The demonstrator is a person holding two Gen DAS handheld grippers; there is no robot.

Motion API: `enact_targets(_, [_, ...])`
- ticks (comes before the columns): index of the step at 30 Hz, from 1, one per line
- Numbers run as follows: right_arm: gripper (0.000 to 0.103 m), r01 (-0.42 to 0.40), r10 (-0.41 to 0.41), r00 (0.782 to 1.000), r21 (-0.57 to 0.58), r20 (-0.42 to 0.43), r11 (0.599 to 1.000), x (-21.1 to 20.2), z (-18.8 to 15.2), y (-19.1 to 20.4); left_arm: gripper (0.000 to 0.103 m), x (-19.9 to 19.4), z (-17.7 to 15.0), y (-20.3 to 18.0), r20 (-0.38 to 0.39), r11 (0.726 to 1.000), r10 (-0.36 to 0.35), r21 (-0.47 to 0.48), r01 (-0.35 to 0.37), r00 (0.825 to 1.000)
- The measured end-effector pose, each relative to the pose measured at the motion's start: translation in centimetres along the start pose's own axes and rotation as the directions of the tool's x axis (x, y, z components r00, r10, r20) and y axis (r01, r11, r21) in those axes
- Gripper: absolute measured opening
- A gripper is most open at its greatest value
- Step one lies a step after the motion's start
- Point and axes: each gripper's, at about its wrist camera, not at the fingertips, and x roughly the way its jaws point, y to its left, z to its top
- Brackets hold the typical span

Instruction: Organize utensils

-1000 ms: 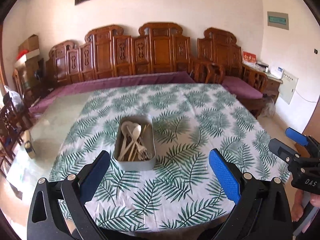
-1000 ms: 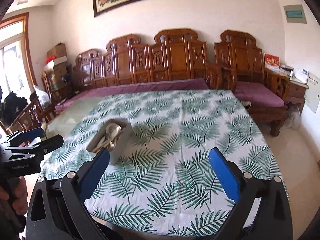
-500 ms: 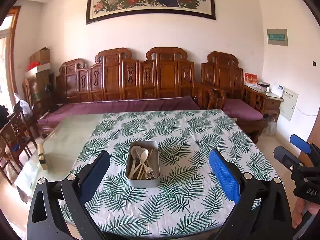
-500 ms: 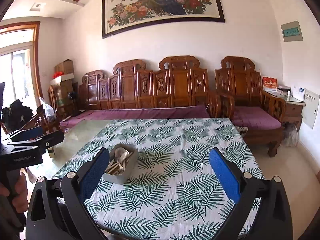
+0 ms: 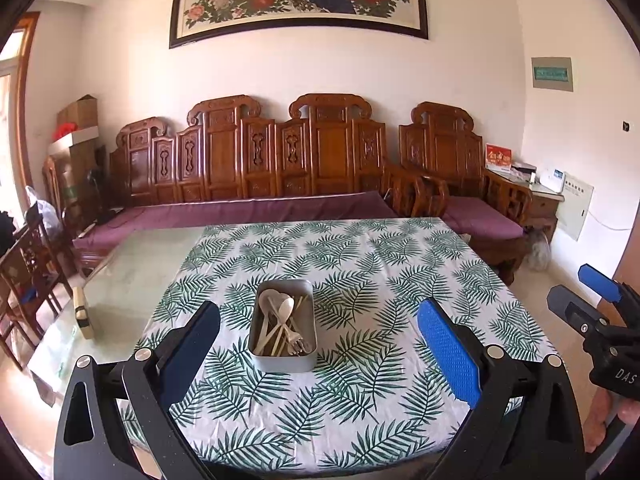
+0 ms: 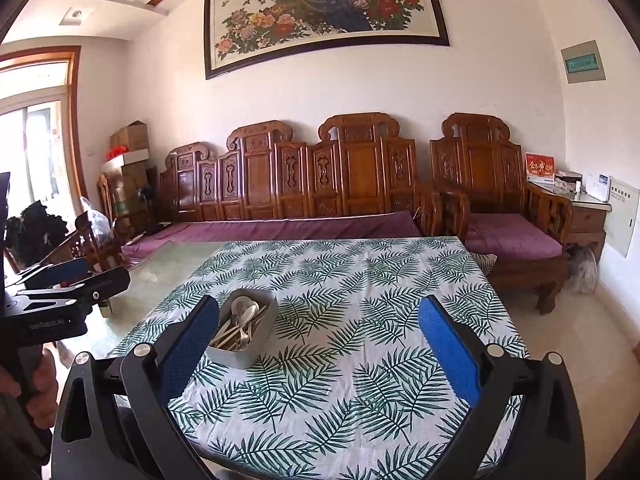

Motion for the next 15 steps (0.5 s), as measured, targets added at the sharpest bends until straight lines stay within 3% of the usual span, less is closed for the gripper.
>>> enact_targets(15, [0.100, 0.003, -0.003, 1.000, 0.000, 0.001, 1.000, -0.02, 0.19, 0.01, 0.095, -0.30, -0.15, -0.57, -0.009, 0.999, -0.020, 0.030, 0.020, 1.000])
